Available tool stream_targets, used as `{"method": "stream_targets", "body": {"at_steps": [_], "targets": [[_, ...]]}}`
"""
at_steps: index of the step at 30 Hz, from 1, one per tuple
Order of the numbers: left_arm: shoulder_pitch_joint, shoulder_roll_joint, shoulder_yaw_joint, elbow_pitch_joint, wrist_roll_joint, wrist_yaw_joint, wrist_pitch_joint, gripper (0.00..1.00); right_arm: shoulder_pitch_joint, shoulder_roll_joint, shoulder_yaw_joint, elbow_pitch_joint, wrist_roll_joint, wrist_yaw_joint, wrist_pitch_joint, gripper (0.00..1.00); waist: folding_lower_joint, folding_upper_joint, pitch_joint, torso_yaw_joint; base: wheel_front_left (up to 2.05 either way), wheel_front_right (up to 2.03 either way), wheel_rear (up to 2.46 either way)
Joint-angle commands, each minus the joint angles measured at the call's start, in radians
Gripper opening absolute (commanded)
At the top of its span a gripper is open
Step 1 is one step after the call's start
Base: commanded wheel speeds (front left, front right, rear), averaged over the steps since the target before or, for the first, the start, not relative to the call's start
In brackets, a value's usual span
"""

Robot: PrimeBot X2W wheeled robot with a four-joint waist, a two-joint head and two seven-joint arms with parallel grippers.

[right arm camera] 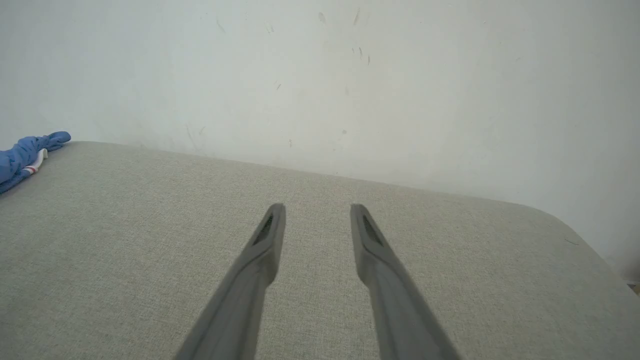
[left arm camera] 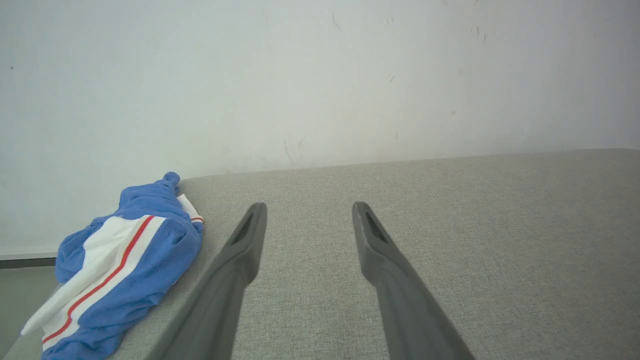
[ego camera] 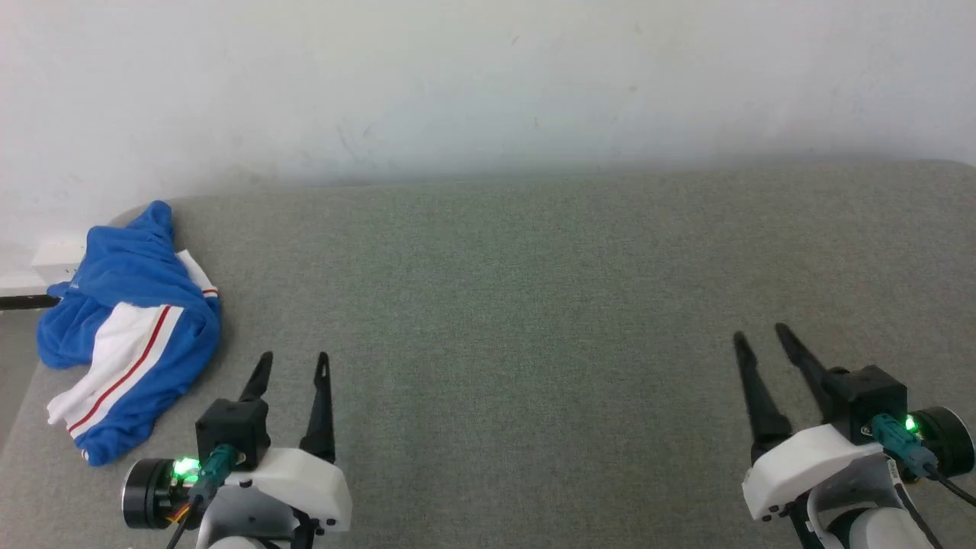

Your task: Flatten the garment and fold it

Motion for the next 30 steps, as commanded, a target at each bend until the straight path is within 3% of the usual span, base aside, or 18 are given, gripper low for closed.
{"method": "stream_targets", "body": {"at_steps": [1,30], "targets": [[0.0,0.0,0.0,0.0,0.0,0.0,0.0,1.0,0.0,0.0,0.0,0.0,0.0,0.0,0.0,1.0,0.0,0.0,0.0,0.0,0.0,0.0,0.0],[0.041,-0.001,0.014,-0.022,-0.017,-0.003,-0.061,1.0,0.013,0.001,-0.065,0.034,0.049,0.0,-0.061,1.0,0.0,0.0,-0.008,0.022,0.0,0.0,0.0]]}}
